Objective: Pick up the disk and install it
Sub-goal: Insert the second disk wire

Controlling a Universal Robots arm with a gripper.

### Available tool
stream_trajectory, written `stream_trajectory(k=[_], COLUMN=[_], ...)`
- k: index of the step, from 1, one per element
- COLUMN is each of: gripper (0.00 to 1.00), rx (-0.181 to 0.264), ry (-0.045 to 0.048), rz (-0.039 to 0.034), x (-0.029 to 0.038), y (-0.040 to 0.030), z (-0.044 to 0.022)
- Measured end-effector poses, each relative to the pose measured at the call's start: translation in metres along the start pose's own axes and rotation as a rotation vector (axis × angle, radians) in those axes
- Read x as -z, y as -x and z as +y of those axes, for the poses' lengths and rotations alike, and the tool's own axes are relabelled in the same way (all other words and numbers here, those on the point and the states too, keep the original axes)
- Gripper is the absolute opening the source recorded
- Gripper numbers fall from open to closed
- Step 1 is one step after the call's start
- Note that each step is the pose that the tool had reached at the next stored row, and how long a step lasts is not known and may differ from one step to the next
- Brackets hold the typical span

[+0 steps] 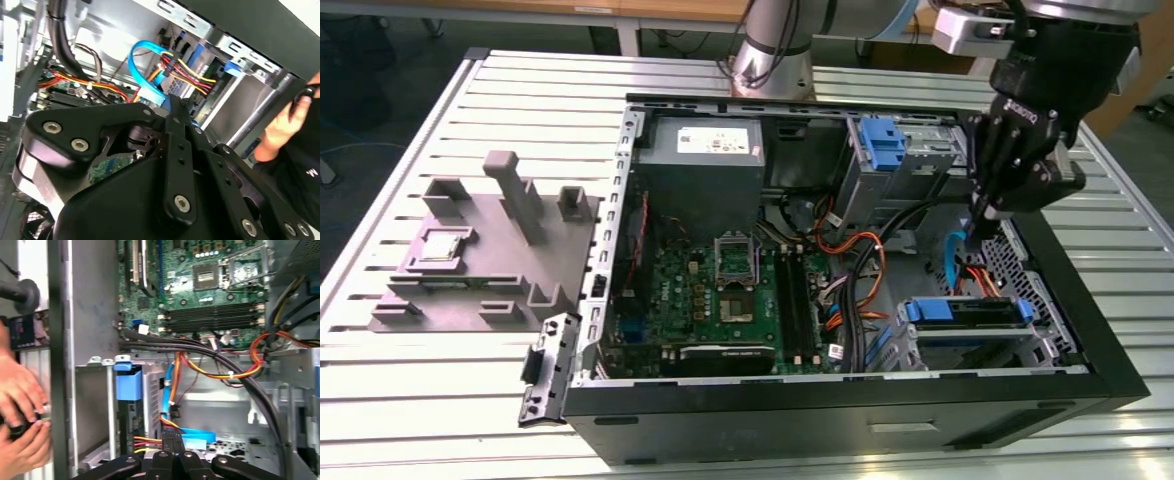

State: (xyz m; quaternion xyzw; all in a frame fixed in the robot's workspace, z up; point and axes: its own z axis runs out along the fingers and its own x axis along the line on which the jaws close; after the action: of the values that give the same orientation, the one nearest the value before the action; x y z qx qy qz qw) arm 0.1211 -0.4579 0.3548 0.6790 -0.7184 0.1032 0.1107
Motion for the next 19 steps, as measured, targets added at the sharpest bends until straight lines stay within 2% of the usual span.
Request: stream_trajectory(k=[3, 4, 5, 7, 8, 10, 11, 12, 16, 19], gripper=[0.11, 0.11, 0.17, 0.17, 0.24, 0.24, 0.24, 0.24, 0.24, 0.25], rx=[-0.001, -0.001, -0.002, -0.002, -0.003, -0.004, -0.004, -0.004, -0.006, -0.006], ry=[-0.0026, -0.0036, -0.0047, -0.007, -0.0082, -0.0108, -0.0121, -0.0127, -0.0154, -0.0175], rz=[0.0441, 0.0563, 0.0685, 0.0906, 0.1002, 0.1183, 0.1252, 0.1277, 0.1285, 0.1321], x=[-0.0003, -0.0006, -0.0009, -0.0017, -0.0021, -0.003, -0.0037, -0.0052, -0.0107, -0.0126], y=[0.0001, 0.0002, 0.0003, 0.0005, 0.0006, 0.001, 0.0012, 0.0017, 0.0033, 0.004], z=[0.0, 0.0, 0.0, 0.0, 0.0, 0.0, 0.0, 0.0, 0.0, 0.0])
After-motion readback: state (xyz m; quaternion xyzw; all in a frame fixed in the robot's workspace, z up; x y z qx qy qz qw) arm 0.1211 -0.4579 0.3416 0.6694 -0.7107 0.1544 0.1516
